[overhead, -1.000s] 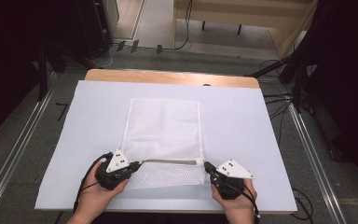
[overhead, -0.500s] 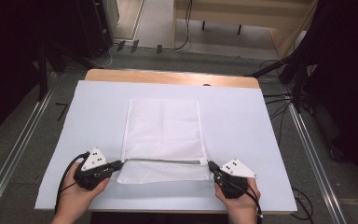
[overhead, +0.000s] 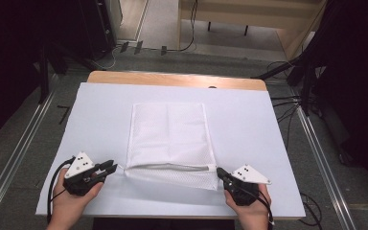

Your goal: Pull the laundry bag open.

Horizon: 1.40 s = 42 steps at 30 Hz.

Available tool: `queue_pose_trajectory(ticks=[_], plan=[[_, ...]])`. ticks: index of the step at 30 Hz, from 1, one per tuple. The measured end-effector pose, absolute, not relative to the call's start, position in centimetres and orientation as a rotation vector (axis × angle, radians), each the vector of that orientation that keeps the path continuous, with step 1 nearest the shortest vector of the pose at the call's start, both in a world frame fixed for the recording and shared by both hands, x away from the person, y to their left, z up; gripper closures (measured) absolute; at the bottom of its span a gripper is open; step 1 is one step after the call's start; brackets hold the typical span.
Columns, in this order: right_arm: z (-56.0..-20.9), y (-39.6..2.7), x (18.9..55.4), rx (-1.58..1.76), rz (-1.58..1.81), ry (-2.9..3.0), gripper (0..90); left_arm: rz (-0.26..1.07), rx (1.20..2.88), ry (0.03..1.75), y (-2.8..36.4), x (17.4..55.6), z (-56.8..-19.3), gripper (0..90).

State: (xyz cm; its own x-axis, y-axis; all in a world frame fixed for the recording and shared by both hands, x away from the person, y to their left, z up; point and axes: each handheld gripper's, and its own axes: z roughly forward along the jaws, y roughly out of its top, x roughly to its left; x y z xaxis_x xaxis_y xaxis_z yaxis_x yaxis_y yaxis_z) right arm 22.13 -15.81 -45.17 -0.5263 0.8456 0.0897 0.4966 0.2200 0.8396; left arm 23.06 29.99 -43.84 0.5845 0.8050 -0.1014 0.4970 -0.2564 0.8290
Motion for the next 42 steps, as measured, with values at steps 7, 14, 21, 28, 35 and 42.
queue_pose_trajectory(ticks=[7, 14, 21, 28, 35, 42], plan=[[-45.5, -15.9, 21.8, 1.208, 1.299, 2.156, 87.0, 0.421, 1.702, 1.174, 32.1, 23.5, -44.2, 45.0], [-45.2, -17.0, 22.0, 1.233, 1.390, 2.101, 45.4, 0.473, 1.686, 1.186, 32.2, 23.6, -44.1, 22.0], [-45.2, -19.5, 22.9, 1.328, 1.350, 1.962, 30.8, 0.455, 1.676, 1.140, 32.4, 23.4, -43.9, 9.3], [-45.2, -22.0, 23.5, 1.395, 1.372, 1.899, 23.0, 0.429, 1.655, 1.129, 33.3, 23.6, -43.8, 2.4], [-45.7, -24.3, 23.9, 1.459, 1.325, 1.859, 18.3, 0.434, 1.684, 1.159, 34.3, 24.0, -44.2, 0.0], [-46.2, -27.2, 24.1, 1.516, 1.291, 1.790, 15.8, 0.458, 1.688, 1.155, 35.2, 24.1, -44.3, 0.0]])
